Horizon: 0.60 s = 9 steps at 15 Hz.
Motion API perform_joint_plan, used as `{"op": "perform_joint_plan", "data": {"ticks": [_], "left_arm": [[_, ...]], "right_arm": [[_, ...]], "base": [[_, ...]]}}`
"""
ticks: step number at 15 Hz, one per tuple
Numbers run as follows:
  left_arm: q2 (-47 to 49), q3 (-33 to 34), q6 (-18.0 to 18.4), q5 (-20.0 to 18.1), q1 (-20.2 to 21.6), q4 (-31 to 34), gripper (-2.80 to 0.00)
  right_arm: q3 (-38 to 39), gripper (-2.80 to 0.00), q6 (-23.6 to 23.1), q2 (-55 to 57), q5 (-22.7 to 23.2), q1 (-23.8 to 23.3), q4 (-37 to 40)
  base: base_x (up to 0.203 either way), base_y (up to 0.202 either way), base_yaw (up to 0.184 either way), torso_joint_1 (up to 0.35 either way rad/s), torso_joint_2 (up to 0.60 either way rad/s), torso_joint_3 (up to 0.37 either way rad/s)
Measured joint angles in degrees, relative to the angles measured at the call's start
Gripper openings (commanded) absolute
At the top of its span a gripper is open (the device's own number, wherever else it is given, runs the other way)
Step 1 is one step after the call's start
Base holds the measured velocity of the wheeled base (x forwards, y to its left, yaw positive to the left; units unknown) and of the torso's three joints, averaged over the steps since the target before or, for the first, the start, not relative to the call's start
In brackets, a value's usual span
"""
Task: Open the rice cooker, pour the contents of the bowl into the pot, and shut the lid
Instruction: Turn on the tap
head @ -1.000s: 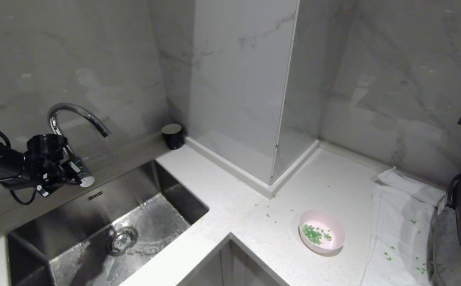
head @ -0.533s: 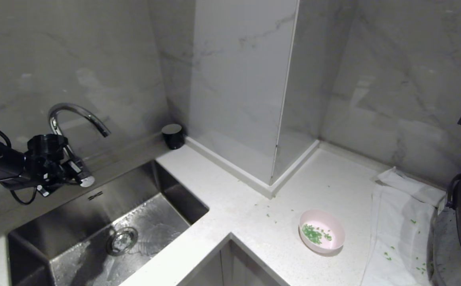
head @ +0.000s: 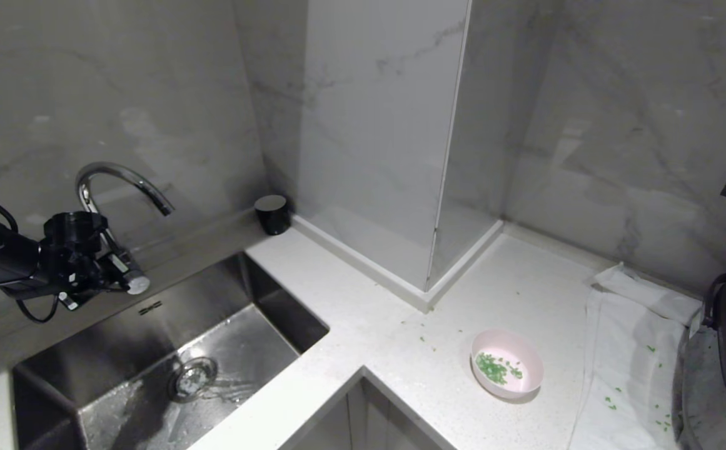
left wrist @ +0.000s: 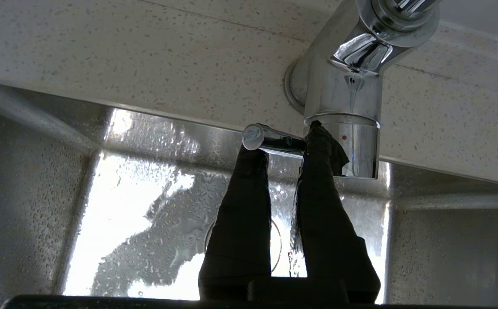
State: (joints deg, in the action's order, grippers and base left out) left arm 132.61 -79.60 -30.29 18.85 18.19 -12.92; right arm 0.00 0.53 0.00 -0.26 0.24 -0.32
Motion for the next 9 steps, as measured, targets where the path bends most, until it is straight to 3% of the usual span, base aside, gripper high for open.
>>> {"op": "perform_joint_plan", "data": {"ticks": [9], "left_arm": [[0.13,-0.05,-0.16,0.03,0.17,0.02,-2.8]], "right_arm": [[0.0,-2.8,-0.01,0.0,0.01,0.0,0.01]], "base": [[0.0,0.0,0.0,0.0,0.0,0.0]]}}
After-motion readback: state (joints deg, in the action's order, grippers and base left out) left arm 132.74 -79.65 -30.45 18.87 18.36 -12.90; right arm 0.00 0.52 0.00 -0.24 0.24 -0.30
